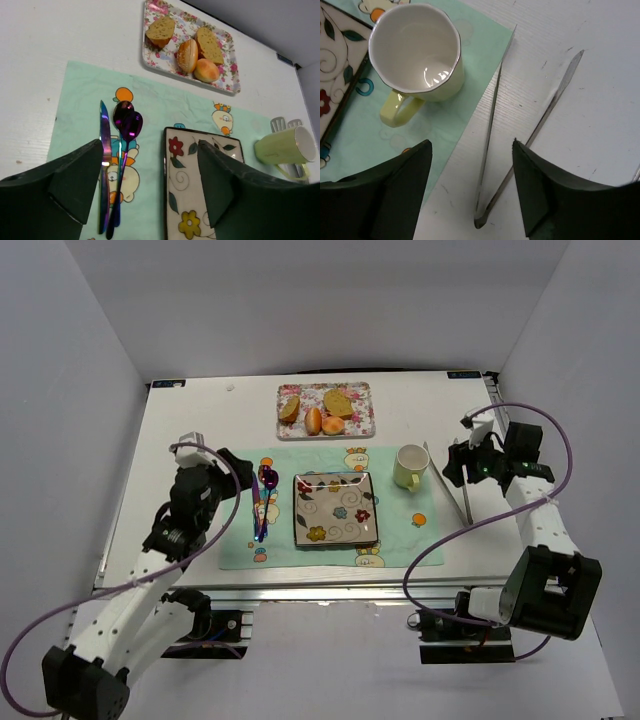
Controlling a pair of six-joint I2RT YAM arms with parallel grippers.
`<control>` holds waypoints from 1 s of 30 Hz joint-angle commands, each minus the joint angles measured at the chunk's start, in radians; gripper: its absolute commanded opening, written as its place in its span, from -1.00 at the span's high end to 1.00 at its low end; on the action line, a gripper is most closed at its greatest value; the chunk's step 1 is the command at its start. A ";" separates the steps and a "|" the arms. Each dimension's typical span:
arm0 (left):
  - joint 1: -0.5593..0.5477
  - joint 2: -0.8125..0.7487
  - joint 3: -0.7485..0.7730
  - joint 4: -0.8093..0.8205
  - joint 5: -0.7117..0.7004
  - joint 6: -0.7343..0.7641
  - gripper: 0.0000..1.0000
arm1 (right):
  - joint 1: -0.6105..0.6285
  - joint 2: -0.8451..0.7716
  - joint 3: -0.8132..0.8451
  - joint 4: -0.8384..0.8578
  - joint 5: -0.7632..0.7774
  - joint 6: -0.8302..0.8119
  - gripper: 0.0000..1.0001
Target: Place the bread
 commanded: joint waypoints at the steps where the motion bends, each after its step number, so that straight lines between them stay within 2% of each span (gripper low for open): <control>1: 0.004 -0.080 -0.021 -0.071 -0.037 -0.038 -0.89 | -0.005 0.020 0.032 0.011 0.016 0.036 -0.49; 3: 0.004 -0.077 -0.015 -0.082 -0.025 -0.021 -0.97 | -0.005 0.035 0.016 0.059 0.129 0.089 -0.78; 7: 0.004 -0.046 -0.006 -0.096 -0.002 0.008 -0.96 | -0.003 0.108 0.013 0.034 0.266 0.145 -0.79; 13: 0.004 -0.031 -0.021 -0.070 0.025 0.005 -0.96 | 0.024 0.142 -0.070 0.094 0.256 0.090 -0.79; 20: 0.004 0.003 0.005 -0.083 0.022 0.023 -0.96 | 0.049 0.277 -0.047 0.174 0.397 0.114 -0.78; 26: 0.004 -0.018 -0.003 -0.091 0.015 0.003 -0.96 | 0.066 0.404 -0.008 0.166 0.414 0.136 -0.61; 29: 0.004 -0.031 -0.001 -0.109 0.000 0.007 -0.96 | 0.067 0.415 -0.022 0.169 0.409 0.139 -0.33; 30: 0.004 -0.034 0.000 -0.115 -0.001 0.008 -0.96 | 0.067 0.414 -0.025 0.160 0.394 0.139 -0.06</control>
